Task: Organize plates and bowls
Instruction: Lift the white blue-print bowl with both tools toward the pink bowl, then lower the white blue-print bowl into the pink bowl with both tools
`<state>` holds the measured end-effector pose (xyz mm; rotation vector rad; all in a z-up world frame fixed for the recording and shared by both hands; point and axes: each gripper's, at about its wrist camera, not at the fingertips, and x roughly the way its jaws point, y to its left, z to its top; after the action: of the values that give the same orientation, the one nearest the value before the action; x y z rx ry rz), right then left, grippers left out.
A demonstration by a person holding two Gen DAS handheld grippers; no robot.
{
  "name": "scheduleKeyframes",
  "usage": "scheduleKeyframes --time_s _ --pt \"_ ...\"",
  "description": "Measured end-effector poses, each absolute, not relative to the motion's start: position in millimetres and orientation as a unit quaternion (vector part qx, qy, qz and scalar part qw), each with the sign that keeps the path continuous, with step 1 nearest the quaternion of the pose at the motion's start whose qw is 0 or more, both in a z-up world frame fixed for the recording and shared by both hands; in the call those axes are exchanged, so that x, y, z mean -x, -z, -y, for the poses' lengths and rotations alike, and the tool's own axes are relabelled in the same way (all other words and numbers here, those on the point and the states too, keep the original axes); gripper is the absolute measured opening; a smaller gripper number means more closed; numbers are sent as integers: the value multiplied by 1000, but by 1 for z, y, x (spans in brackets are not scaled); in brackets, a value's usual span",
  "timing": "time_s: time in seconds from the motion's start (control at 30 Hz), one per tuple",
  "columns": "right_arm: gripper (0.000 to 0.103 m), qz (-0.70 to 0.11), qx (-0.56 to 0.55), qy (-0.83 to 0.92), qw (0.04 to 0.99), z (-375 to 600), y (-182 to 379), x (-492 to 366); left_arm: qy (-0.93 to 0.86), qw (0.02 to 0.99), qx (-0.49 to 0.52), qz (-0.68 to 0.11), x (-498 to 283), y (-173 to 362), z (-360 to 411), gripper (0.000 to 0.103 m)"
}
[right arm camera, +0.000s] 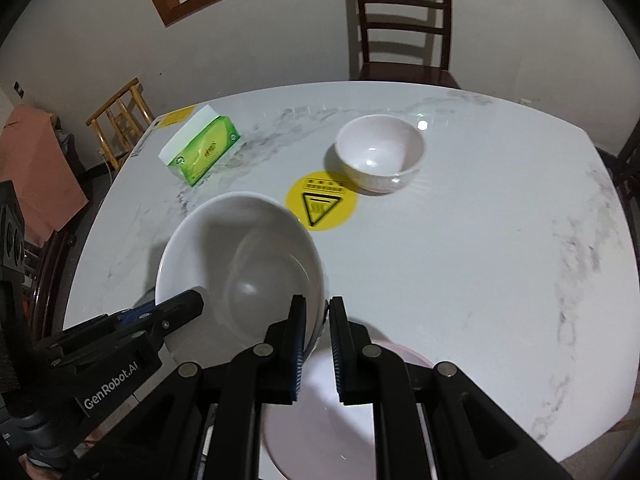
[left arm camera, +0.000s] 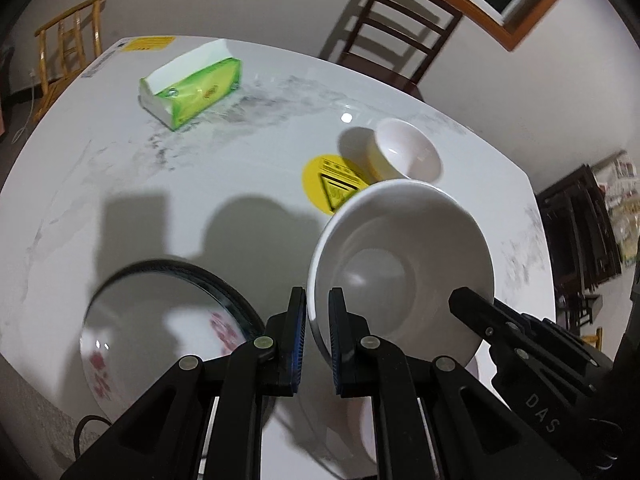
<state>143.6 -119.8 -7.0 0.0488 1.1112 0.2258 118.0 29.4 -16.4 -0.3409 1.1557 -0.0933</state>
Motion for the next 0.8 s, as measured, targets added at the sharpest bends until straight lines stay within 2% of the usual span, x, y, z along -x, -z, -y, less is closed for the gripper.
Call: scheduleKeyframes --time_s 0.23,0.8 --pt "12 -520 -33 -89 849 152 9 -111 66 821 143 -548 -94 17 7 9" --pt "12 -566 -66 -76 818 196 65 -77 71 801 105 -585 -64 54 51 9"
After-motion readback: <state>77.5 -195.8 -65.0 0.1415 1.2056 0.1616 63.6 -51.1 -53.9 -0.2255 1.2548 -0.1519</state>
